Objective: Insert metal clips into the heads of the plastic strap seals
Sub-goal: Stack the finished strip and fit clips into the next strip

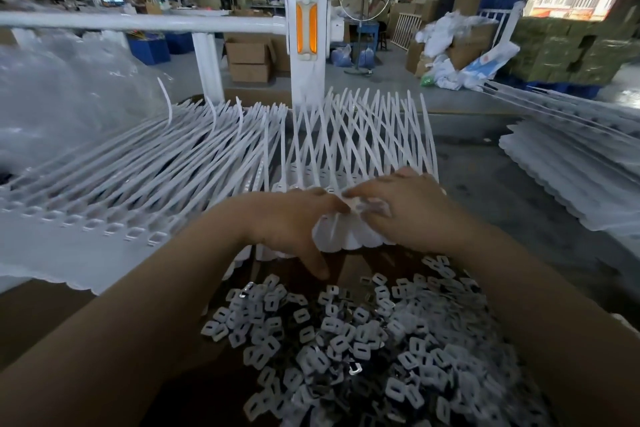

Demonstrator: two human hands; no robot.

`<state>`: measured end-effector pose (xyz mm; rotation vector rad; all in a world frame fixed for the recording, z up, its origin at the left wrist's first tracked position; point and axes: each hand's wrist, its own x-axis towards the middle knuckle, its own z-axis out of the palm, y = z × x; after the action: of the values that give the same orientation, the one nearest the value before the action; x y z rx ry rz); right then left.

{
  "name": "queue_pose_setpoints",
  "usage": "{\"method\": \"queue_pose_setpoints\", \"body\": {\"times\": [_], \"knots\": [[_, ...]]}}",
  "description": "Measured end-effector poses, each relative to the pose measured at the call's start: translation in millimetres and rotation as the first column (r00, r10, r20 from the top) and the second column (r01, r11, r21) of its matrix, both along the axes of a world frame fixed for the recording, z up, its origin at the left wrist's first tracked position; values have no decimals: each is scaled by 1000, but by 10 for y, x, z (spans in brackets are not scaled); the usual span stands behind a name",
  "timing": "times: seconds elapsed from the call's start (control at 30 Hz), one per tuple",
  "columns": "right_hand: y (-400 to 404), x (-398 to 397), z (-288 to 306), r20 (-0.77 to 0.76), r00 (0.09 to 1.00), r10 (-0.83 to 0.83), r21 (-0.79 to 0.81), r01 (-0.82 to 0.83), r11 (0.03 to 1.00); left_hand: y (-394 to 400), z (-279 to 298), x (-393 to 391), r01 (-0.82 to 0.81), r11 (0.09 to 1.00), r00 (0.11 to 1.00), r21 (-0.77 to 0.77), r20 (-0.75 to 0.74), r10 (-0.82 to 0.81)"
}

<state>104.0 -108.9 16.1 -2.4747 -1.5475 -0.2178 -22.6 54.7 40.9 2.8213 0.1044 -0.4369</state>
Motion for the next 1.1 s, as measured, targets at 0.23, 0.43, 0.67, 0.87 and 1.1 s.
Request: {"method": "queue_pose_setpoints", "body": {"times": [0.23,0.43,0.67,0.87,1.1], "knots": [[-46,8,-13,-32,999,2,-37,-4,999,98,43,-41,55,981,997,-189,-37,-63],[-58,6,63,-115,993,14,-131,-29,991,115,25,-29,85,980,988,-181,-114,-106],[-8,-225,270,-318,930,187,-100,-229,968,142,-27,-41,82,964,989,-252,-100,-110],[31,-453,265,-479,854,203,-319,-385,866,217,-156,-159,102,930,993,-354,-28,-119],[21,-497,268,-532,822,203,-300,-407,862,173,-220,-203,109,936,994,-333,20,-109]]}}
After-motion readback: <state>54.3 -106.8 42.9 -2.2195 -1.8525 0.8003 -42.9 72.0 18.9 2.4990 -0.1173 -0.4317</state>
